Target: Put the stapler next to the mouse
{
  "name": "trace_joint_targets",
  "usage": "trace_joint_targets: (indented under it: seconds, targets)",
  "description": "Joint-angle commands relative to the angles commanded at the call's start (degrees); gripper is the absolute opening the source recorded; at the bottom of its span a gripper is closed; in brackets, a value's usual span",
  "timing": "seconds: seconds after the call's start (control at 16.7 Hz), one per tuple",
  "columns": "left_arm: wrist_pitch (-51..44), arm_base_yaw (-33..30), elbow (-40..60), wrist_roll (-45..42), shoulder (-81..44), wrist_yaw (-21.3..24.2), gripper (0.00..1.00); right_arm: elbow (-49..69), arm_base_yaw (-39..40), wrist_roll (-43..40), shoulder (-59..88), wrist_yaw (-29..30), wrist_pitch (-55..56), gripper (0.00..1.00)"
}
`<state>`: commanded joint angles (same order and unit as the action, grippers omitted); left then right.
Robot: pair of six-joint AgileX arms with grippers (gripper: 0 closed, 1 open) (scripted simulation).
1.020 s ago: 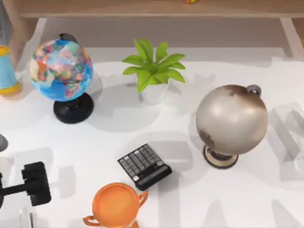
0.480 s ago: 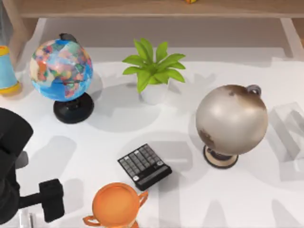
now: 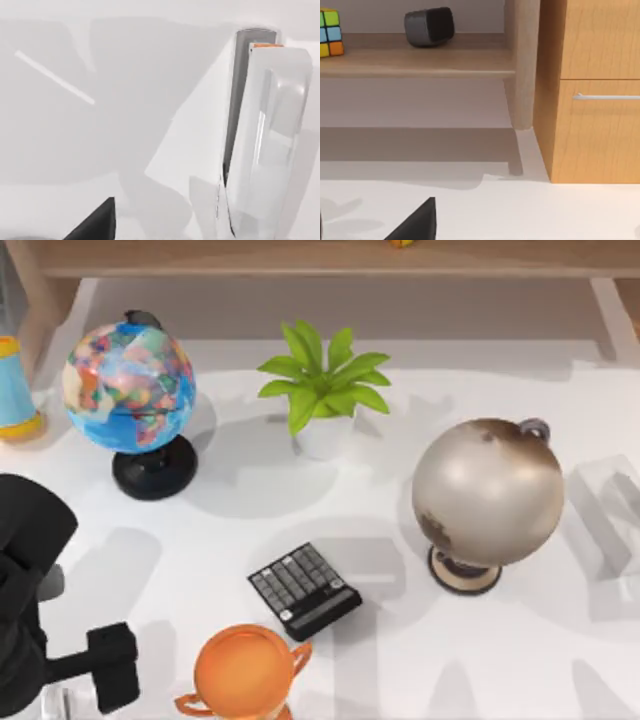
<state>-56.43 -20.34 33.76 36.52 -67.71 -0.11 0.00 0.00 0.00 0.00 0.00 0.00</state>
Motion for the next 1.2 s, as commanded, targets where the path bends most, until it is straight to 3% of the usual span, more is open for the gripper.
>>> trace_joint_targets:
  seconds: [0.3,0.6,1.2]
  targets:
    - [11.1,0.04,-5.81,-0.1,-4.64,-0.02,1.0,0.0,0.0,0.0,0.0,0.0,0.0,1.0]
    - [12.65,0.03,-6.84,-0.09,-5.55,-0.03,1.0,0.0,0.0,0.0,0.0,0.0,0.0,1.0]
    - [12.65,0.03,-6.84,-0.09,-5.55,-0.03,0.25,0.0,0.0,0.0,0.0,0.0,0.0,1.0]
